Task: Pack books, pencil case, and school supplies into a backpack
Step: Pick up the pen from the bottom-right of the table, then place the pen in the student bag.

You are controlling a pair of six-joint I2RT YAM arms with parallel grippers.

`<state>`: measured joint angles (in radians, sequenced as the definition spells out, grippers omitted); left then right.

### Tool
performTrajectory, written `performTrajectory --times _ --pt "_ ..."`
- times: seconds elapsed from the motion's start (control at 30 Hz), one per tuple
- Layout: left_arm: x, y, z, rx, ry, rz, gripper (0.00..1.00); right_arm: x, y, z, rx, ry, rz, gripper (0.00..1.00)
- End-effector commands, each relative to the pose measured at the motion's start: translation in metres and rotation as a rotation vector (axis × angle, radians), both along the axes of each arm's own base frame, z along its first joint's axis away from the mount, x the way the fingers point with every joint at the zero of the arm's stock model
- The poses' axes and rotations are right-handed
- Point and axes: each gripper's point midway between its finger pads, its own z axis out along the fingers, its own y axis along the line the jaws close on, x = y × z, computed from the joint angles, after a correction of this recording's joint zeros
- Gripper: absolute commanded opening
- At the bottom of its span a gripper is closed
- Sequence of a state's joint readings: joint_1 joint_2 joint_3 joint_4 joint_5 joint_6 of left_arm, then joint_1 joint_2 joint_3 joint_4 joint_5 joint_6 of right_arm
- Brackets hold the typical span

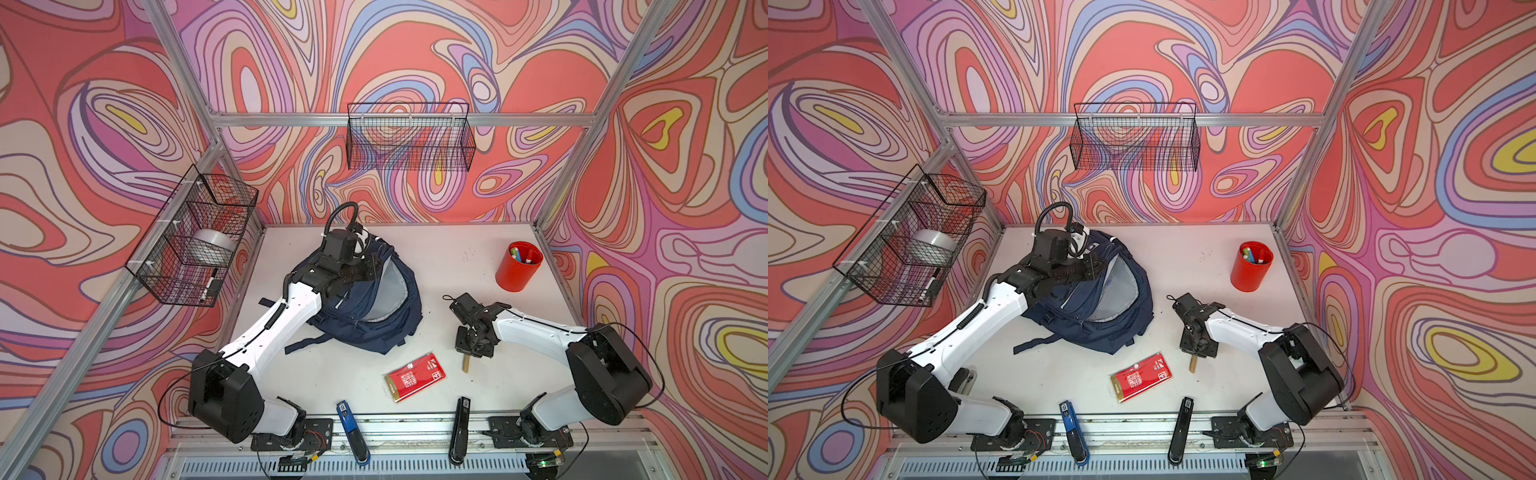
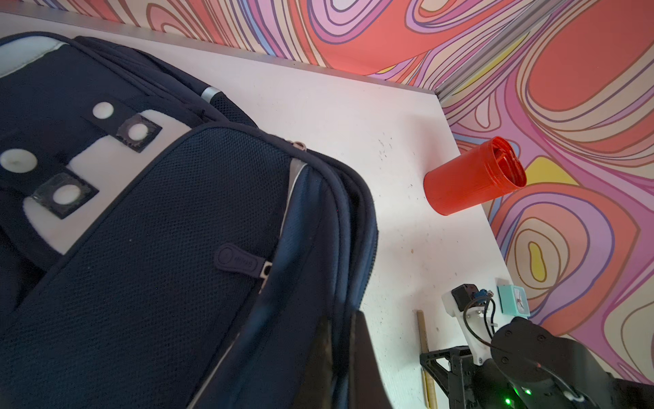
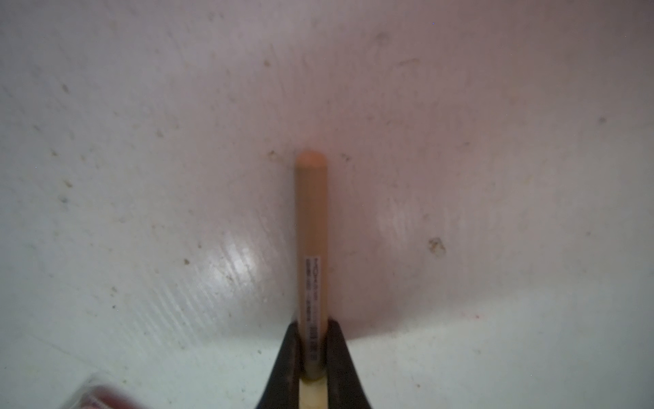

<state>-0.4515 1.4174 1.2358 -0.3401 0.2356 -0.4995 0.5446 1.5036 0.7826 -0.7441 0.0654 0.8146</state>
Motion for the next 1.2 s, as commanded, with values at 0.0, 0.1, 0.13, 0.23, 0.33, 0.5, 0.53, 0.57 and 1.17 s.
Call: performTrajectory --times 0.0,0.1,0.13,0.23,0.33,0.5,0.53,0.57,1.17 --pt "0.005 -0.008 0.025 -0.066 -0.060 -0.012 0.00 0.012 0.003 0.010 0.007 -0.056 0.023 0.09" --pt "0.004 -0.008 0.024 -0.058 -0.056 -0.013 0.00 0.026 0.012 0.032 0.056 -0.136 0.027 0.08" --pt "0.004 -0.008 0.024 -0.059 -0.058 -0.014 0.00 0.031 0.016 0.041 0.078 -0.170 0.032 0.08" --pt "0.005 -0.008 0.021 -0.064 -0.051 -0.009 0.00 0.051 0.035 0.072 0.161 -0.286 0.052 0.09" --pt "0.008 -0.015 0.023 -0.127 -0.038 -0.021 0.00 0.081 0.065 0.104 0.284 -0.412 0.088 0.09" --pt "0.010 -0.018 0.026 -0.116 -0.029 -0.039 0.00 0.137 0.121 0.144 0.467 -0.564 0.143 0.10" --pt "0.009 -0.016 0.026 -0.110 -0.020 -0.037 0.00 0.149 0.131 0.150 0.499 -0.587 0.146 0.10" --pt "0.008 -0.016 0.028 -0.113 -0.024 -0.036 0.00 0.159 0.142 0.154 0.529 -0.610 0.159 0.10" --pt "0.027 -0.013 0.092 -0.355 -0.044 -0.064 0.00 0.216 0.279 0.114 0.684 -0.752 0.240 0.12"
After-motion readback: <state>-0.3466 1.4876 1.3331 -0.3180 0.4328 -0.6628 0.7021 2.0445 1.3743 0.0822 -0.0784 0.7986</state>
